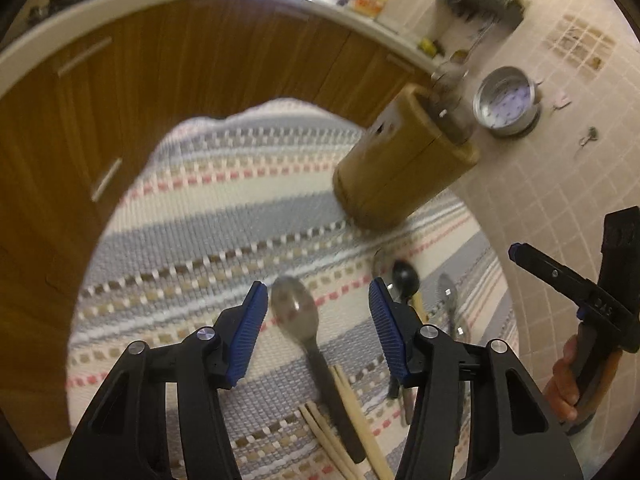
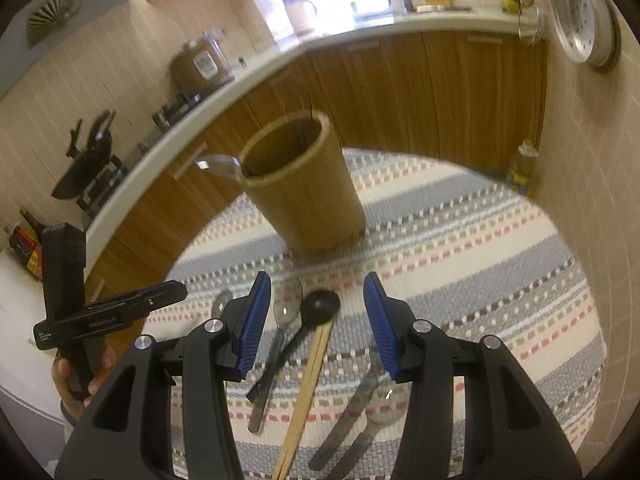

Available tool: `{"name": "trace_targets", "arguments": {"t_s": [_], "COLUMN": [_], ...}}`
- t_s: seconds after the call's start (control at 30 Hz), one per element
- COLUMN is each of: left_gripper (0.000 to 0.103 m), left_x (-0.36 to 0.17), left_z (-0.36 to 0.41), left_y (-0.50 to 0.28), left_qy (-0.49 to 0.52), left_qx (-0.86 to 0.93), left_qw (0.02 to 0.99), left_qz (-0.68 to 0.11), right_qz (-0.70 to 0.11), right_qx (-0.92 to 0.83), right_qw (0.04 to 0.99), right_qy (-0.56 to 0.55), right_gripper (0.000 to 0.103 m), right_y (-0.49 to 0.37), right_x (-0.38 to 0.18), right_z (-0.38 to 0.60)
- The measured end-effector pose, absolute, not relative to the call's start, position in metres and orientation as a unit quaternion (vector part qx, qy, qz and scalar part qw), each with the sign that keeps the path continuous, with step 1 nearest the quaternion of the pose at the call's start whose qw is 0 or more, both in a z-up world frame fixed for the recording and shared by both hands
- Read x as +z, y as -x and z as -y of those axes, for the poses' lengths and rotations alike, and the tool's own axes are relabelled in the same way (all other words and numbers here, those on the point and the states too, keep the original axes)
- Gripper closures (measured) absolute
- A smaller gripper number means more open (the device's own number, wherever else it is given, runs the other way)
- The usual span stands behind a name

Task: Organize utensils

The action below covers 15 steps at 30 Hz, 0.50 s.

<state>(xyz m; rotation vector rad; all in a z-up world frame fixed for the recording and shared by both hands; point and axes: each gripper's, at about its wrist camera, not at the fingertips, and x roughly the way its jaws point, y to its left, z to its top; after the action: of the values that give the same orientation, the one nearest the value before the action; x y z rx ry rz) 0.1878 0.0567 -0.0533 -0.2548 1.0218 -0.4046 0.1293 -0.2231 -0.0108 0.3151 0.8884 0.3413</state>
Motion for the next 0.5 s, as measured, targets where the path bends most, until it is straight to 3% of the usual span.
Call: {"name": "trace_targets", "arguments": {"t_s": [0.2,0.5], "left_gripper": [0.053,0.051], "left_x": [-0.084,-0.083], "left_z": [-0.057,-0.021], "left_y": [-0.203,-0.199], "left_qy": [0.130,0.053], "left_qx": [-0.171,-0.126], "left_qw": [0.820,0.846], "left_qz": [-0.531,-0.515], "right_qz": [-0.458,-0.501], "right_qx": [0.157,0.145], "right_qw": [0.864,0.839], "right_qy": [-0.137,-0.158], "right_gripper": [0.058,0.058], "right_y": [-0.143,-0.154], "right_x": [-0.030,-0.060], "right_z": [0.222,0.239]}}
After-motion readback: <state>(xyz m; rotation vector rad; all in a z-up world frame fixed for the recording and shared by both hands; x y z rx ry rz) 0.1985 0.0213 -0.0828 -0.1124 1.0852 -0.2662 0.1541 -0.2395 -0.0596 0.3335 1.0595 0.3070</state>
